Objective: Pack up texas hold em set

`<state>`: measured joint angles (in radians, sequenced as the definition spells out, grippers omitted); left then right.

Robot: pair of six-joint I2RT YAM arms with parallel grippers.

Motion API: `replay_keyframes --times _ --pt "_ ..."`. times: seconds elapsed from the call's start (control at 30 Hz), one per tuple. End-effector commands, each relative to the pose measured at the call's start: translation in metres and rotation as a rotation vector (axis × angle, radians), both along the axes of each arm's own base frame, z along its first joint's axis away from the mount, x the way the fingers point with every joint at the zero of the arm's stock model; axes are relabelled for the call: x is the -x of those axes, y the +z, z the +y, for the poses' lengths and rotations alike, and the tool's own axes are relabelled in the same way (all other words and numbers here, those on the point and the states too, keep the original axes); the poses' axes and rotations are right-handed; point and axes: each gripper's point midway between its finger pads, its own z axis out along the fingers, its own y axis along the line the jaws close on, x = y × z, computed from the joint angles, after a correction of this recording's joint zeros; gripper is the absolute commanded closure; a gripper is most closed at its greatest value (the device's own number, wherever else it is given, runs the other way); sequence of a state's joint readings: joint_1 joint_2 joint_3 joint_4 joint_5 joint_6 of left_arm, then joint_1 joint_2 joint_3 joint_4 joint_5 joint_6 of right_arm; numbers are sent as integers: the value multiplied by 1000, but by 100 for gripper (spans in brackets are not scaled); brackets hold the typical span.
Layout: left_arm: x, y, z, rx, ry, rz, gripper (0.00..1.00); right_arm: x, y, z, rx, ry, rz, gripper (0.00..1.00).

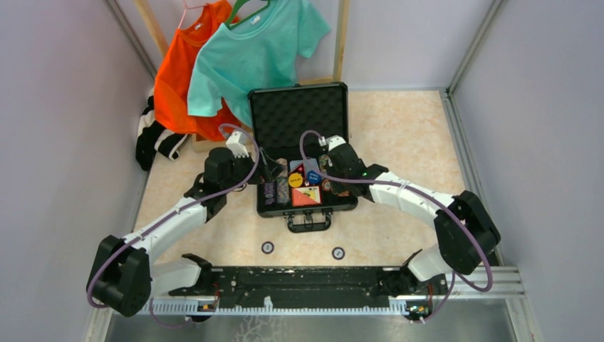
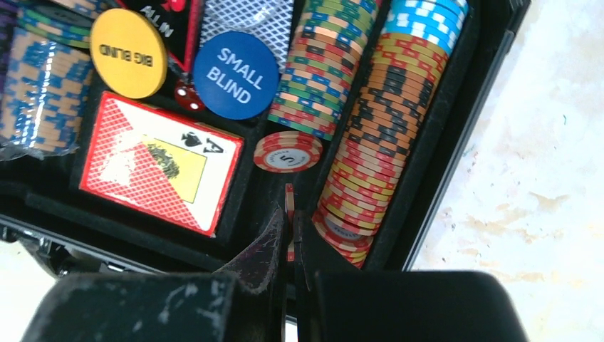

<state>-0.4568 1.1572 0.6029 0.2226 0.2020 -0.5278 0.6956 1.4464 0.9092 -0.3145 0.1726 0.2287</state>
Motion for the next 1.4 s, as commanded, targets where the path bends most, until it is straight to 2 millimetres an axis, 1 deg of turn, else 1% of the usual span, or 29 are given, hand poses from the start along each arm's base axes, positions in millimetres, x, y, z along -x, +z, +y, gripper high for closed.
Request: replay_keyframes --times 0.0,0.1,0.17,0.2,0.27,0.33,0.4,0.5,0.6,0.7,0.8,0.9,0.97,1.1,1.27,1.37 --pt "-1 8 -7 1 -40 -48 6 -8 33 17 -96 103 -112 100" --pt "4 12 -16 5 -109 -85 6 -4 47 22 -138 147 -146 100" --pt "11 16 -27 25 -194 -112 6 2 63 28 -190 194 -178 100" --pt "14 22 -34 45 -247 -144 7 8 72 31 -225 223 -195 100" --pt "28 31 -50 88 -392 -185 9 27 92 43 -323 328 -214 100" --pt "48 42 -66 148 -560 -229 10 42 115 48 -403 392 -244 100" --pt "67 48 -75 193 -695 -256 11 53 132 48 -451 416 -267 100" --pt "92 51 -85 223 -850 -296 11 67 150 47 -497 460 -291 100" --pt "112 61 -93 234 -954 -349 12 79 159 50 -542 508 -285 100" --pt "128 71 -101 238 -1035 -405 16 84 165 54 -569 534 -279 100" --pt "139 78 -106 244 -1089 -435 20 90 170 57 -600 562 -276 100" --pt "146 83 -111 250 -1120 -451 25 92 170 58 -608 569 -272 100" --pt "149 86 -113 256 -1133 -459 35 92 171 57 -611 564 -273 100" --pt "154 88 -115 258 -1156 -469 42 94 173 56 -619 565 -276 100" --pt "158 88 -115 261 -1170 -472 60 96 177 55 -626 568 -286 100" --pt "160 89 -114 263 -1179 -481 72 98 181 56 -636 584 -290 100"
